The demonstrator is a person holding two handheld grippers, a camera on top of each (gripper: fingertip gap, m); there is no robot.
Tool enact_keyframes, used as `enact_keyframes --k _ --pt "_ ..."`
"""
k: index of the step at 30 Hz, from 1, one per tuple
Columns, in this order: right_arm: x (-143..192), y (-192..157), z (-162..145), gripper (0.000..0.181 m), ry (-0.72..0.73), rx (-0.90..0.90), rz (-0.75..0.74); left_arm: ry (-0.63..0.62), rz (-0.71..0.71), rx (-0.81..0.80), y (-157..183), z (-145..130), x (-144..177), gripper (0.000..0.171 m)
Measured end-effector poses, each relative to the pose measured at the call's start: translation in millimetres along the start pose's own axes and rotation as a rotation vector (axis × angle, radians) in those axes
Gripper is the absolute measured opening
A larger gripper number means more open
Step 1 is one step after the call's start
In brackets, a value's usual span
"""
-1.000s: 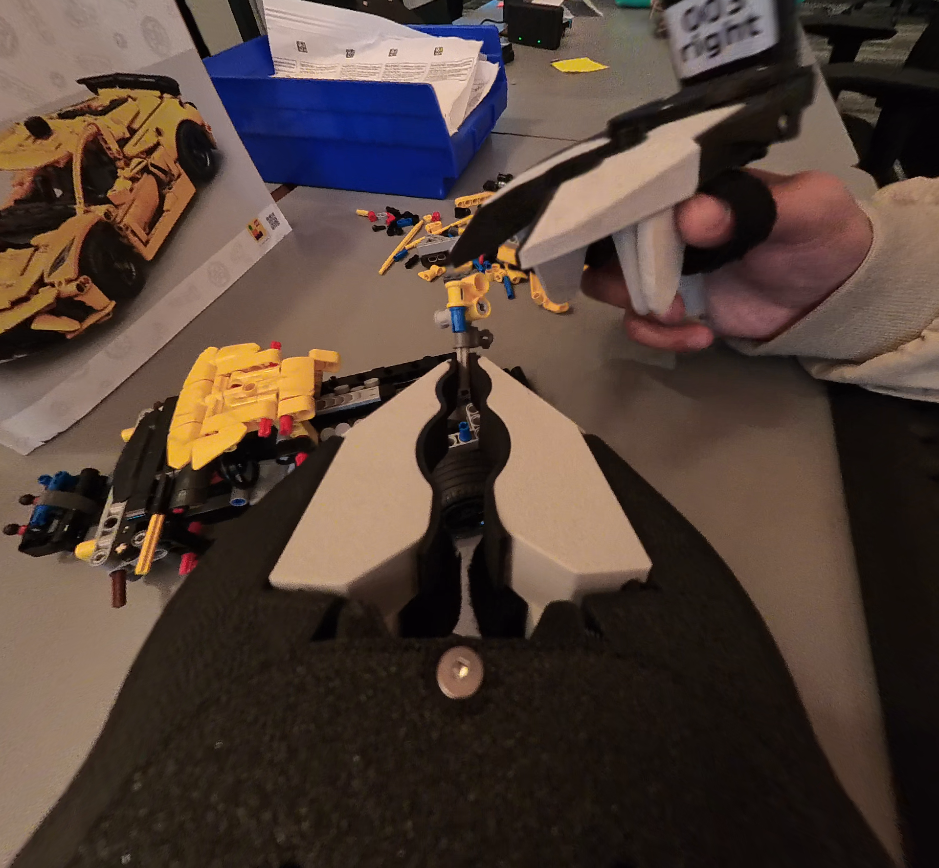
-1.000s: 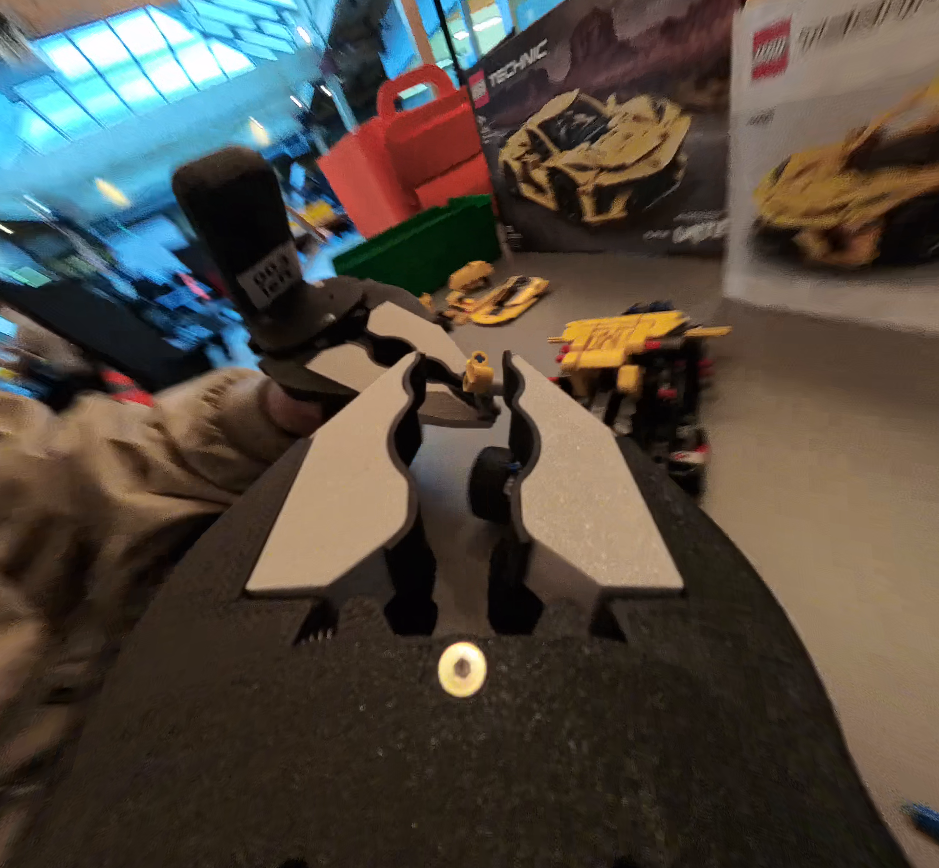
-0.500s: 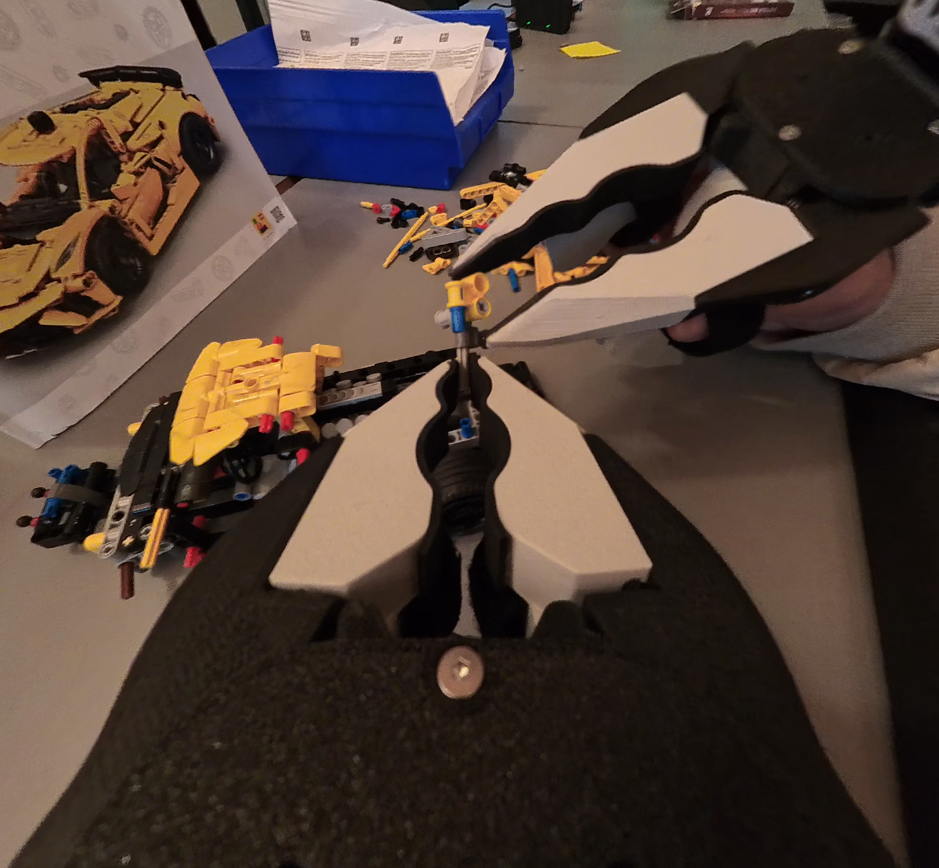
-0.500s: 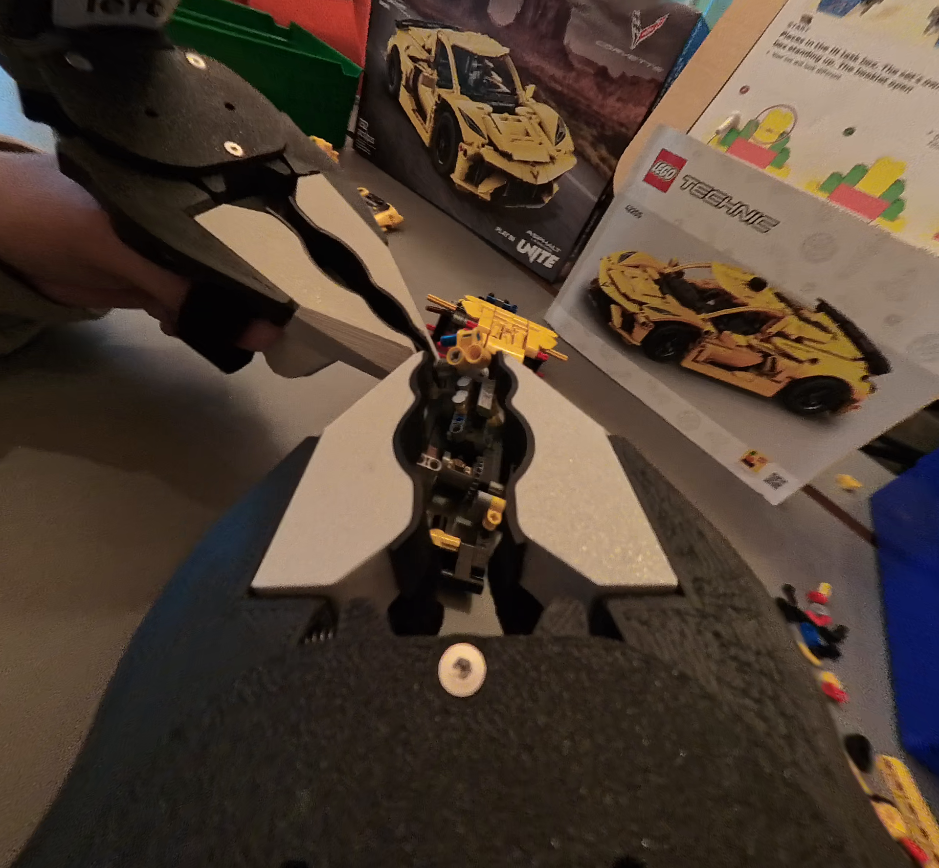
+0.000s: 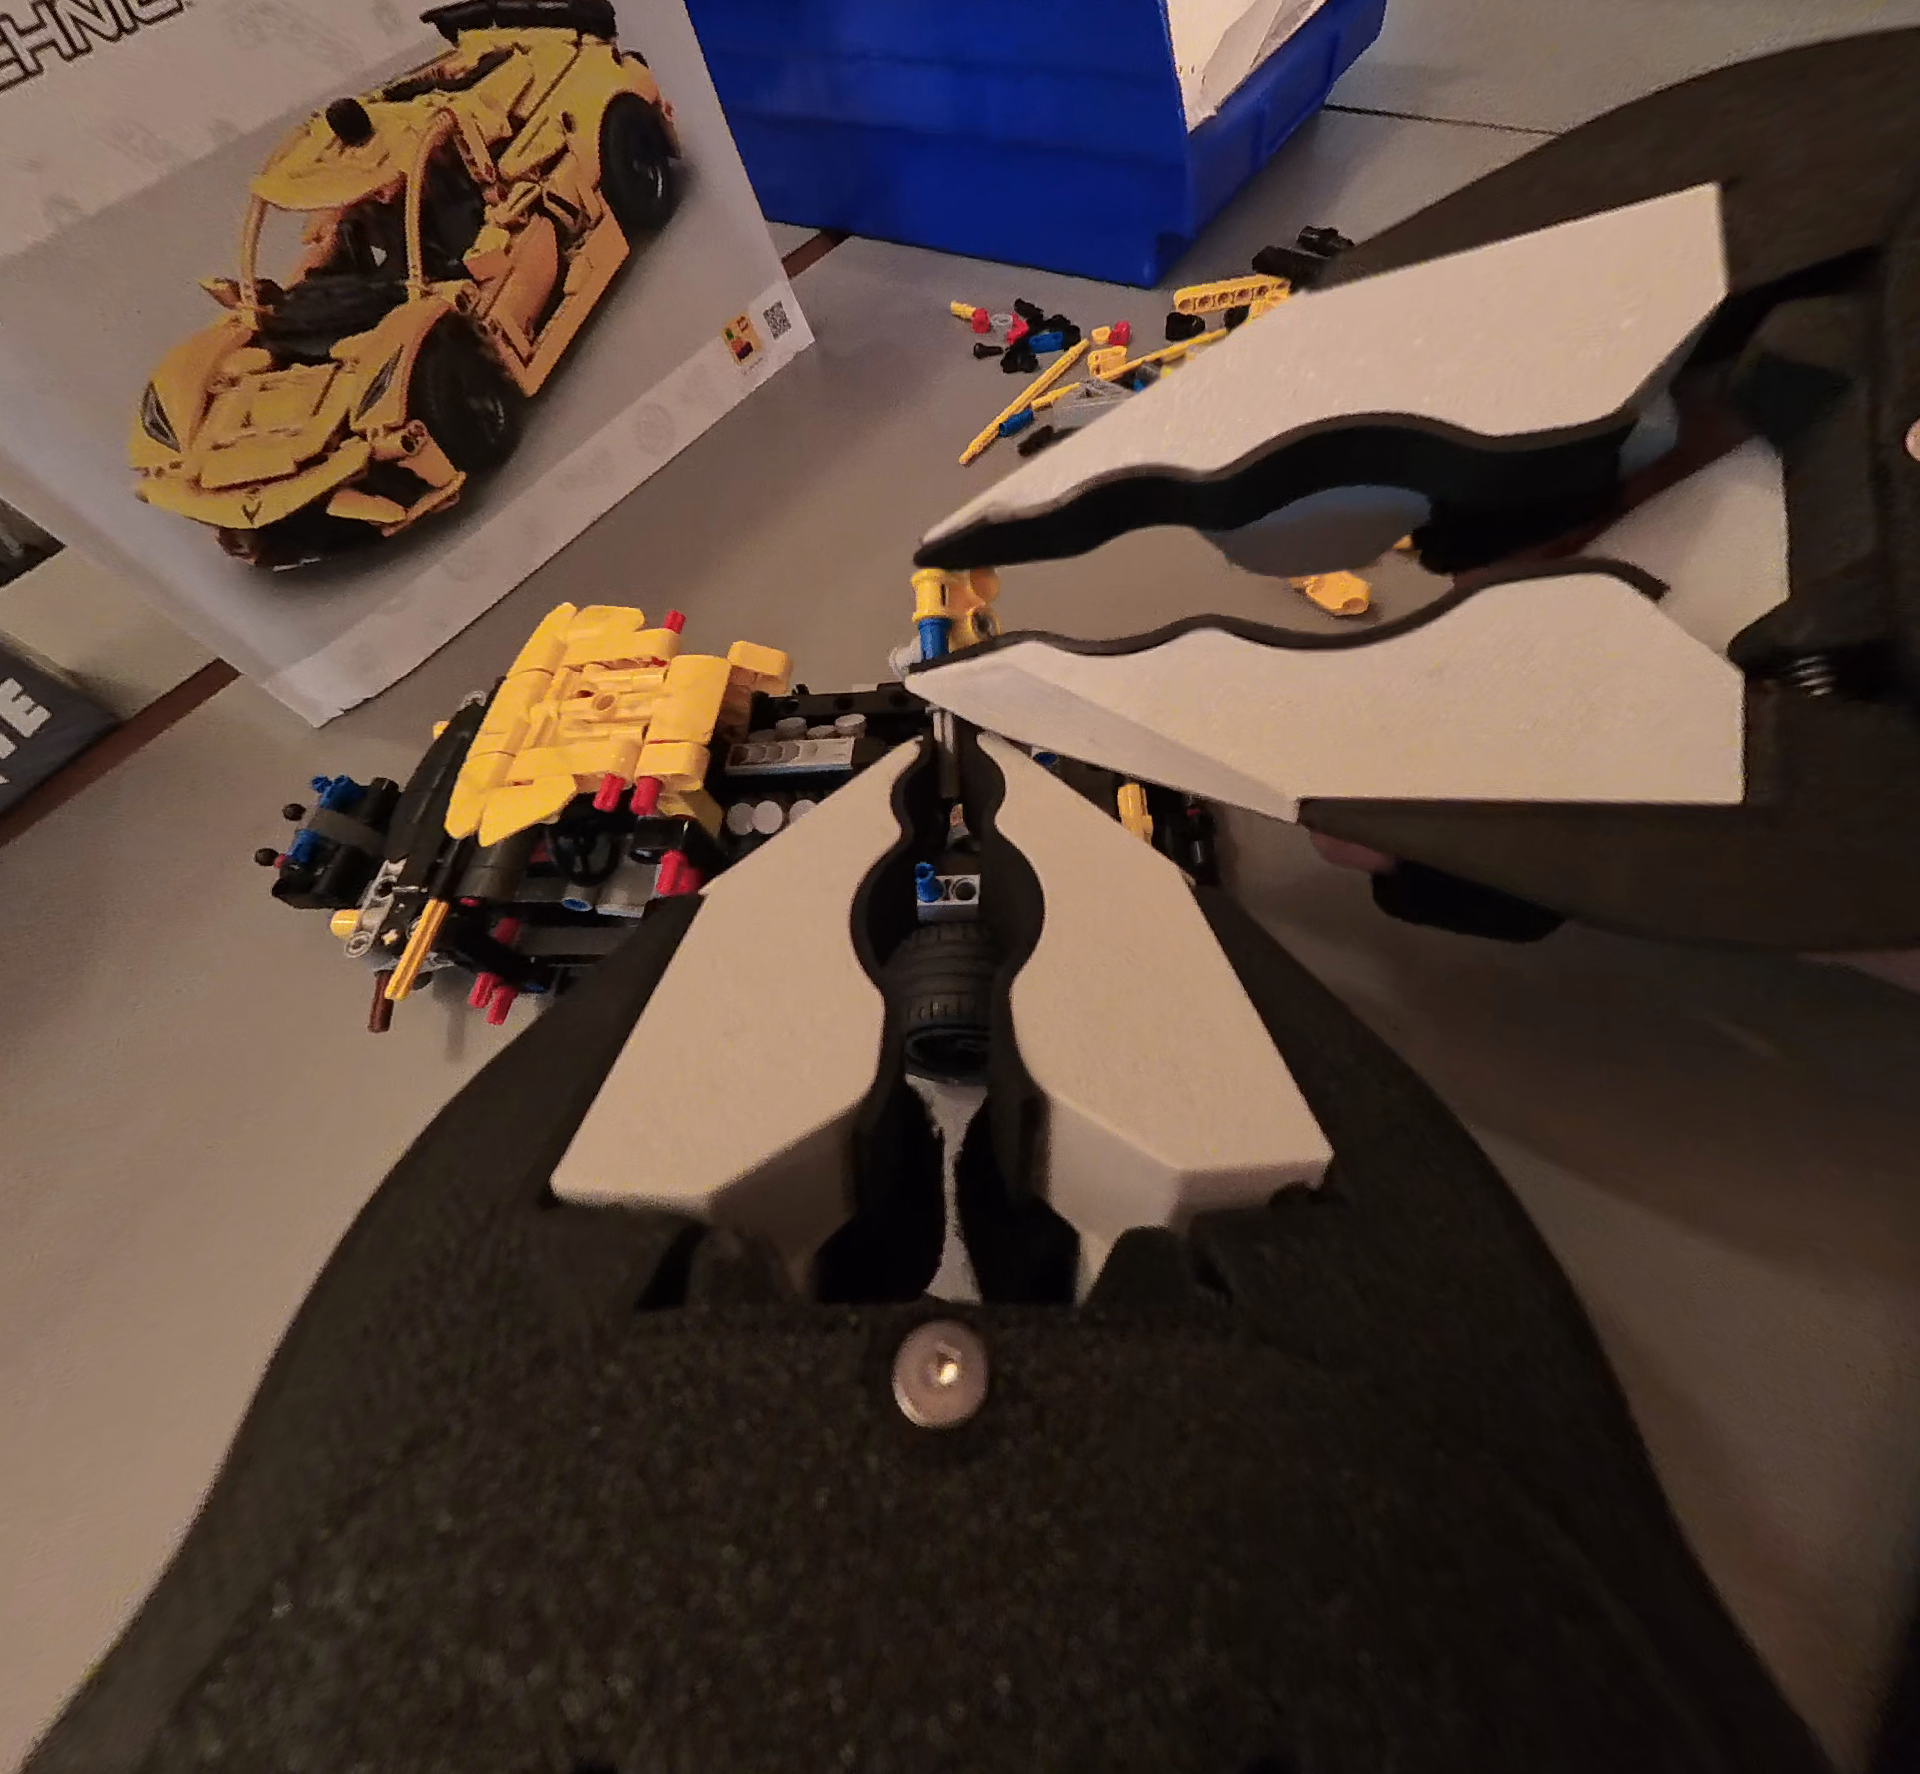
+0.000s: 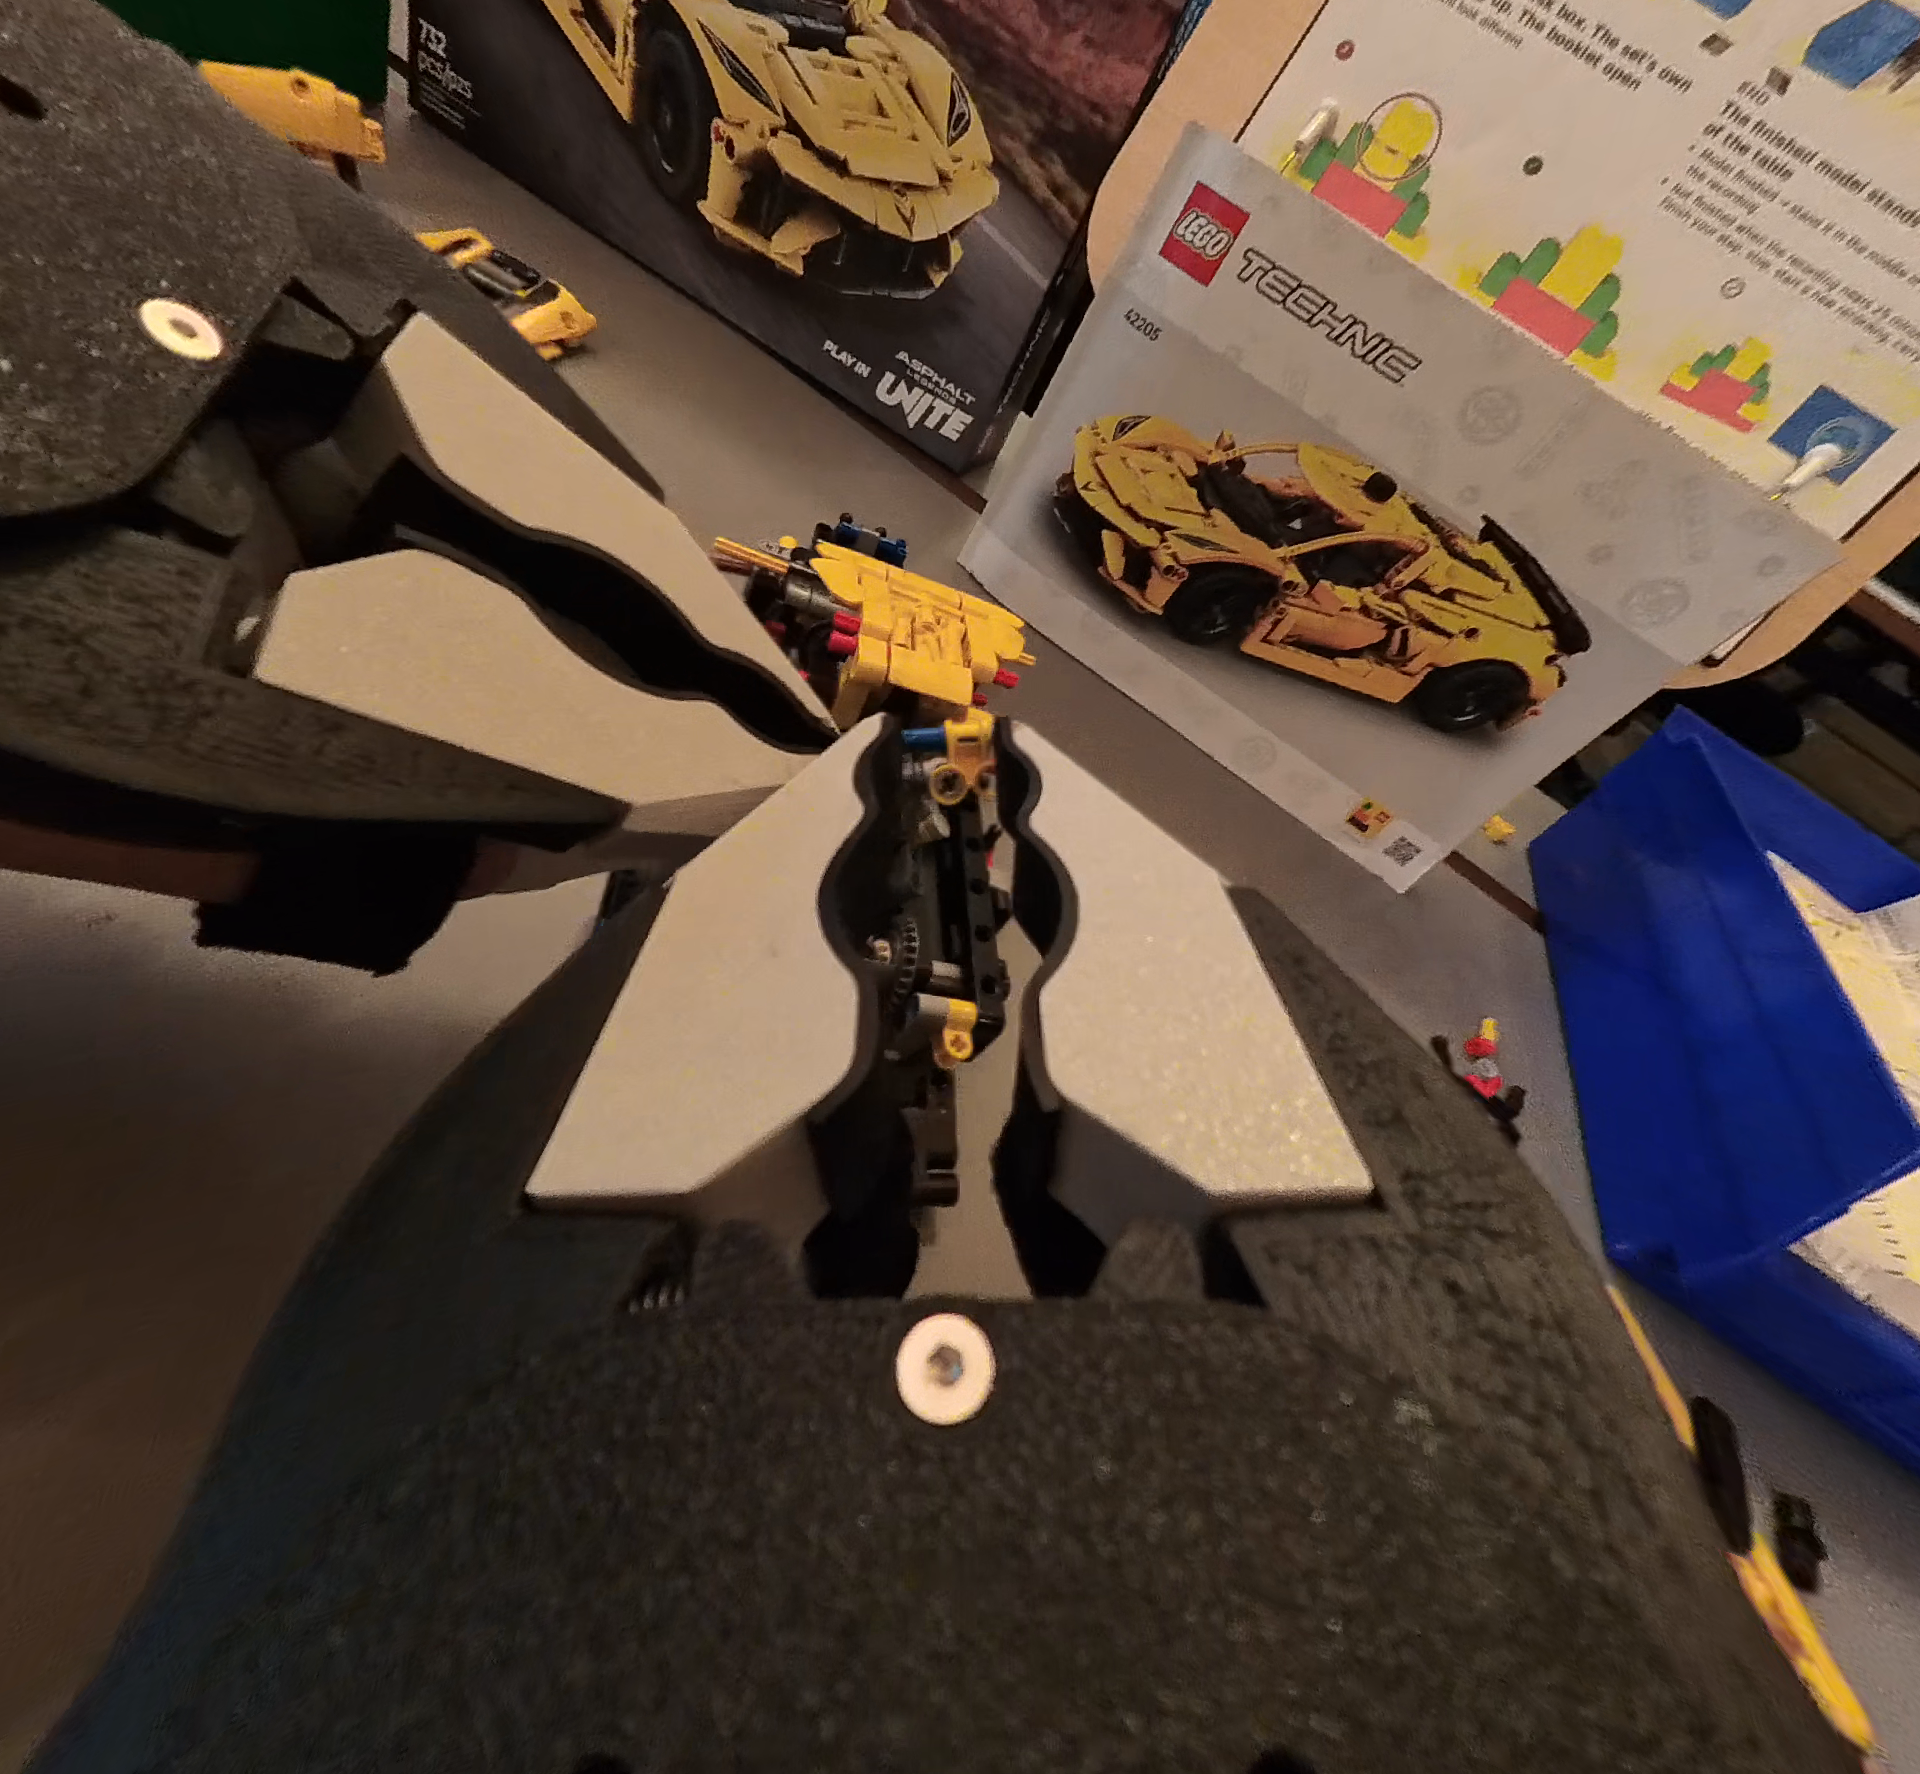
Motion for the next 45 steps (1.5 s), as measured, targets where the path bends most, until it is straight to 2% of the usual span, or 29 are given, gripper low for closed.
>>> enact_keyframes --k 9,17,19,24,27,30,34,38,43,45 --pt "0 1 -3 0.015 0.002 -0.042 0.025 0.002 0.011 -0.02 -1 0 -1 0.002" --pt "8 4 -2 0.021 0.077 -0.167 0.202 0.028 -0.034 -0.083 -1 0 3 0.002" --pt "9 9 -4 0.014 0.079 -0.172 0.204 0.03 -0.032 -0.115 0 1 4 0.002" --pt "14 14 -2 0.02 0.122 -0.186 0.223 0.046 -0.022 -0.136 -3 2 5 0.003" --pt "19 20 -1 0.025 0.154 -0.396 0.385 0.164 -0.145 -0.172 2 12 17 0.003" --pt "33 24 8 0.033 0.229 -0.593 0.663 0.289 -0.173 -0.252 1 22 33 0.002" --pt "44 27 20 0.039 0.329 -0.712 0.808 0.429 -0.255 -0.282 9 31 47 0.003" --pt "44 26 22 0.033 0.35 -0.77 0.829 0.45 -0.304 -0.24 15 33 46 0.003" --pt "40 24 18 0.024 0.319 -0.745 0.809 0.404 -0.312 -0.253 22 29 40 0.003" --pt "44 25 20 0.024 0.35 -0.73 0.838 0.419 -0.36 -0.192 24 31 43 0.003"
Point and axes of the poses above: each gripper's, where its closed fingertips meet, x back along the fingers, z out of its top, y = z × x across the jaws, the point moved 5 cm from there along x, back along the fingers, and after that the axes turned 4 degrees about -z, right-handed, at the moved point
